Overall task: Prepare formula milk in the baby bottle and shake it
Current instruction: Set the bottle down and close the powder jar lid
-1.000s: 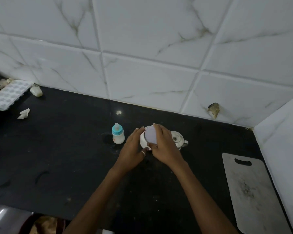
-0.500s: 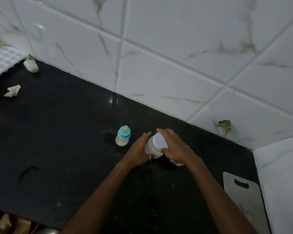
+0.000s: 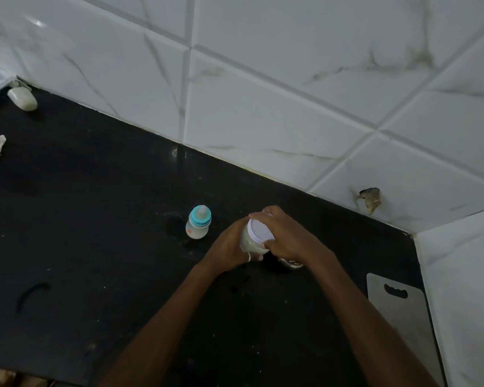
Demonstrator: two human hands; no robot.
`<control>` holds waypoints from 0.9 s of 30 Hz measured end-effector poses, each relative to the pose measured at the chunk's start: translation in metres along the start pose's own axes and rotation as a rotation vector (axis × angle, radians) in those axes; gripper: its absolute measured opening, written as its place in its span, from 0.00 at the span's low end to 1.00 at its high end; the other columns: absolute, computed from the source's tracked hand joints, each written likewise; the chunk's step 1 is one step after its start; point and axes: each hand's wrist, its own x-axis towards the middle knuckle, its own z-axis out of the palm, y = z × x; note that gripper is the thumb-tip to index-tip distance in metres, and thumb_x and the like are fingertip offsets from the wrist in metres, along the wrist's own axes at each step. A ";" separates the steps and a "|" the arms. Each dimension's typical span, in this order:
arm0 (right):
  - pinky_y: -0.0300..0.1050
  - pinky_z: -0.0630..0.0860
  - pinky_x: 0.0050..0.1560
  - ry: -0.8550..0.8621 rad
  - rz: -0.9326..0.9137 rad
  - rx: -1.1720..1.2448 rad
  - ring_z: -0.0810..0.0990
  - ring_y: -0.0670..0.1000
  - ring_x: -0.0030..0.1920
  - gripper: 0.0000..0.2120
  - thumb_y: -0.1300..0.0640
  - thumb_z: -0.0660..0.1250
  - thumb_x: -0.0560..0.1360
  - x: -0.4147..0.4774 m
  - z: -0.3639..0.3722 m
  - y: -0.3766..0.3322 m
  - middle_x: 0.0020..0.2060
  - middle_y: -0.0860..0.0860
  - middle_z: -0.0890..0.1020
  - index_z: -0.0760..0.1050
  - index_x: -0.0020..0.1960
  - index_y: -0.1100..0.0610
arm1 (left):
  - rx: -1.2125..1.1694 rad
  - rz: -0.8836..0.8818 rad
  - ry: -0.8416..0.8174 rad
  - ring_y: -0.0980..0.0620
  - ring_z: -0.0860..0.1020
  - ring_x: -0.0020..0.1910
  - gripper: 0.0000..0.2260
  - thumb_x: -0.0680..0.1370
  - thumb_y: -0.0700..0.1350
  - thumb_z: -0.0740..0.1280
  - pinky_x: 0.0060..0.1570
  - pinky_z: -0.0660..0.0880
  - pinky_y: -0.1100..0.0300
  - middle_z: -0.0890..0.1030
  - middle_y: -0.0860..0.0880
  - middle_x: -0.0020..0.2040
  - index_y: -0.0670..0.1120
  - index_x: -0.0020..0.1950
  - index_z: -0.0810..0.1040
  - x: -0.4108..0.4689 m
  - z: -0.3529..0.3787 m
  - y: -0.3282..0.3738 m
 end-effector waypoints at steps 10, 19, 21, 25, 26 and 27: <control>0.51 0.70 0.69 0.021 0.045 -0.009 0.70 0.57 0.72 0.38 0.60 0.74 0.74 0.001 0.013 0.000 0.76 0.53 0.63 0.62 0.79 0.48 | 0.058 0.003 -0.005 0.51 0.67 0.75 0.40 0.71 0.44 0.79 0.74 0.65 0.49 0.68 0.48 0.77 0.48 0.79 0.63 0.000 0.000 0.000; 0.52 0.74 0.60 0.150 0.181 -0.093 0.76 0.61 0.64 0.34 0.45 0.69 0.78 0.001 0.029 -0.008 0.71 0.59 0.68 0.59 0.79 0.49 | 0.080 0.059 0.017 0.54 0.67 0.74 0.42 0.69 0.45 0.79 0.73 0.67 0.49 0.69 0.51 0.76 0.52 0.79 0.63 0.001 0.001 -0.006; 0.51 0.75 0.58 0.193 0.218 -0.129 0.77 0.61 0.62 0.33 0.42 0.67 0.79 0.002 0.032 -0.012 0.69 0.61 0.70 0.60 0.79 0.51 | 0.086 0.077 0.029 0.55 0.68 0.73 0.42 0.68 0.47 0.80 0.72 0.69 0.49 0.71 0.53 0.75 0.53 0.78 0.64 0.001 0.001 -0.006; 0.49 0.74 0.54 0.271 0.269 -0.133 0.78 0.60 0.61 0.34 0.40 0.66 0.79 0.002 0.040 -0.019 0.66 0.62 0.72 0.62 0.77 0.55 | 0.104 0.108 0.042 0.56 0.70 0.73 0.40 0.69 0.45 0.79 0.72 0.70 0.50 0.72 0.52 0.74 0.53 0.77 0.65 0.000 0.000 -0.006; 0.47 0.73 0.52 0.292 0.279 -0.134 0.79 0.60 0.60 0.34 0.39 0.66 0.79 0.002 0.041 -0.020 0.65 0.62 0.73 0.62 0.77 0.56 | 0.115 0.119 0.042 0.55 0.70 0.73 0.40 0.69 0.44 0.79 0.72 0.69 0.49 0.72 0.52 0.74 0.52 0.78 0.65 0.000 0.000 -0.005; 0.46 0.72 0.49 0.316 0.287 -0.137 0.79 0.59 0.58 0.34 0.38 0.65 0.79 0.002 0.043 -0.022 0.64 0.62 0.74 0.63 0.77 0.57 | 0.127 0.129 0.041 0.55 0.70 0.73 0.40 0.69 0.43 0.78 0.72 0.69 0.49 0.72 0.51 0.74 0.52 0.78 0.65 0.000 0.000 -0.005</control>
